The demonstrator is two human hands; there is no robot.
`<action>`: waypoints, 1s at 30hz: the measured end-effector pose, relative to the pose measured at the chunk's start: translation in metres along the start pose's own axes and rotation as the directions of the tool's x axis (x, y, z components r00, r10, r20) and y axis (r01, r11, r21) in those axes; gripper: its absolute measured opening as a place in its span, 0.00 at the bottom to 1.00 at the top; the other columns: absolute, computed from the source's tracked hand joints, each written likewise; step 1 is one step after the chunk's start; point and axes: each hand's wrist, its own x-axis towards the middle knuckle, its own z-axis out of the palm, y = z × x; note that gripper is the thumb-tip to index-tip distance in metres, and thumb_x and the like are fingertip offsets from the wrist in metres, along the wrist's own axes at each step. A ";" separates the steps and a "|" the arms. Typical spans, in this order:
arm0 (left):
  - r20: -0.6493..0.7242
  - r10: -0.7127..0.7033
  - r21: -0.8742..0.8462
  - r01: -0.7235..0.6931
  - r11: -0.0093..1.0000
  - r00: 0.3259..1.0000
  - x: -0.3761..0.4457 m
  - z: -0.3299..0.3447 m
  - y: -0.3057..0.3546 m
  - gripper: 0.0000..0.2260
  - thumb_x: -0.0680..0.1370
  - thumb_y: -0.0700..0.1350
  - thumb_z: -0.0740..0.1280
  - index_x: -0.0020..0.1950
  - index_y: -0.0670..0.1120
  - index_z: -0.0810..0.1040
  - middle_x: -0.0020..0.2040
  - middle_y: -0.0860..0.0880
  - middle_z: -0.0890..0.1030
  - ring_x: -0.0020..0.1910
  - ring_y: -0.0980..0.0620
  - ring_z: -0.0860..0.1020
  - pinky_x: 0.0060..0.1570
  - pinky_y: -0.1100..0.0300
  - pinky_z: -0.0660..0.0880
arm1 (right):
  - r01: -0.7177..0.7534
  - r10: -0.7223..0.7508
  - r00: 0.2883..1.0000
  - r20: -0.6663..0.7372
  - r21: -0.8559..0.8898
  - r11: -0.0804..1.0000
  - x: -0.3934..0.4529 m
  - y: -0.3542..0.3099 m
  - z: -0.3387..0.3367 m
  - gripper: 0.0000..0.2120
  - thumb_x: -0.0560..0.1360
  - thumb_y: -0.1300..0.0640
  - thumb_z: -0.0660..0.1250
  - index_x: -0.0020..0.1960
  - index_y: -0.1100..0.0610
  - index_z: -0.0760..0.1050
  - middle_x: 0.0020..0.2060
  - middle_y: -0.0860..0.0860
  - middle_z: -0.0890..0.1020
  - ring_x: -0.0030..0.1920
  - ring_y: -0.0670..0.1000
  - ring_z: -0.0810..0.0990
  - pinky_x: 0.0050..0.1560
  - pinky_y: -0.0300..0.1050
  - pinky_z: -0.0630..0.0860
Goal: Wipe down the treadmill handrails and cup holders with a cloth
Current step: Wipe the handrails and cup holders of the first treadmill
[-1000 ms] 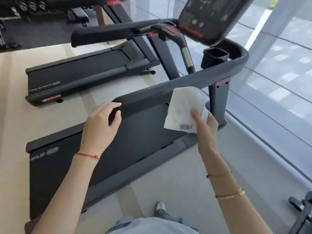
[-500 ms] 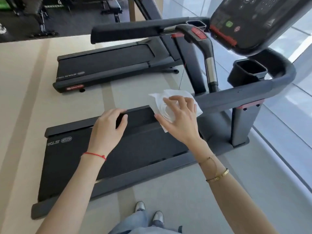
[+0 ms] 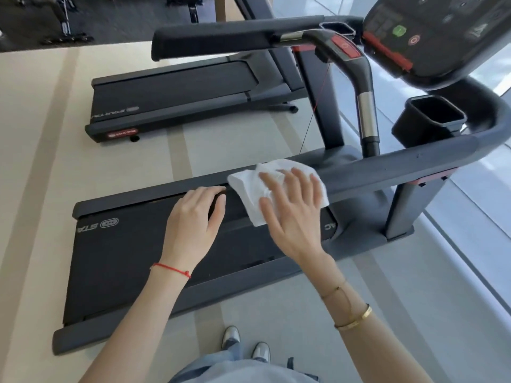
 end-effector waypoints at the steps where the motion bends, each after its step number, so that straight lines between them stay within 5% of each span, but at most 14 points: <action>1: -0.007 0.006 0.004 -0.006 1.000 1.000 -0.001 0.001 0.000 0.17 0.84 0.51 0.54 0.61 0.46 0.79 0.52 0.51 0.82 0.49 0.51 0.78 0.50 0.56 0.75 | 0.031 -0.031 1.000 0.006 0.002 1.000 0.000 -0.001 0.002 0.21 0.82 0.44 0.48 0.71 0.45 0.66 0.64 0.47 0.70 0.71 0.54 0.64 0.74 0.57 0.53; 3: -0.022 0.009 0.001 -0.009 1.000 1.000 -0.002 0.002 0.000 0.17 0.83 0.51 0.54 0.61 0.46 0.79 0.51 0.51 0.82 0.48 0.51 0.78 0.50 0.57 0.74 | 0.071 -0.071 0.997 0.013 -0.014 0.997 0.005 0.020 -0.003 0.20 0.82 0.44 0.48 0.69 0.47 0.68 0.62 0.47 0.72 0.69 0.53 0.66 0.73 0.56 0.56; 6: -0.039 0.020 -0.008 -0.020 1.000 0.999 -0.001 0.002 -0.001 0.16 0.83 0.50 0.55 0.60 0.45 0.79 0.50 0.51 0.82 0.48 0.50 0.78 0.51 0.58 0.73 | -0.070 0.066 0.996 -0.066 -0.054 0.996 0.014 0.066 -0.017 0.18 0.82 0.47 0.49 0.66 0.51 0.69 0.61 0.48 0.73 0.69 0.54 0.66 0.73 0.56 0.57; 10: -0.046 0.028 -0.002 -0.028 1.000 0.999 -0.001 0.004 0.000 0.16 0.84 0.50 0.54 0.59 0.45 0.79 0.50 0.50 0.82 0.48 0.49 0.78 0.51 0.55 0.75 | -0.227 0.234 0.968 -0.096 0.074 0.971 0.017 0.064 -0.021 0.15 0.80 0.46 0.54 0.61 0.53 0.70 0.59 0.48 0.72 0.70 0.54 0.63 0.76 0.52 0.45; 18: -0.094 -0.008 0.002 0.009 1.000 0.996 0.001 0.006 0.004 0.16 0.83 0.48 0.55 0.53 0.44 0.81 0.44 0.49 0.82 0.42 0.47 0.79 0.47 0.50 0.75 | 0.060 -0.048 0.997 -0.064 0.210 0.976 0.005 0.013 -0.004 0.20 0.76 0.44 0.65 0.59 0.58 0.72 0.65 0.52 0.74 0.72 0.56 0.65 0.76 0.58 0.49; 25: -0.148 -0.079 0.060 0.089 0.994 0.986 0.020 0.020 0.041 0.11 0.81 0.43 0.61 0.44 0.43 0.81 0.38 0.47 0.82 0.40 0.43 0.78 0.46 0.48 0.75 | -0.085 0.092 0.994 -0.064 0.098 0.992 0.029 0.129 -0.039 0.16 0.79 0.50 0.56 0.62 0.56 0.72 0.56 0.51 0.77 0.64 0.55 0.72 0.75 0.54 0.56; 30: -0.176 -0.077 0.069 0.090 0.994 0.981 0.034 0.038 0.078 0.11 0.80 0.43 0.63 0.42 0.43 0.82 0.35 0.46 0.81 0.37 0.43 0.77 0.40 0.51 0.75 | -0.082 0.092 0.991 -0.096 0.103 0.991 0.026 0.128 -0.032 0.18 0.78 0.51 0.58 0.66 0.51 0.73 0.55 0.50 0.77 0.65 0.55 0.70 0.73 0.53 0.57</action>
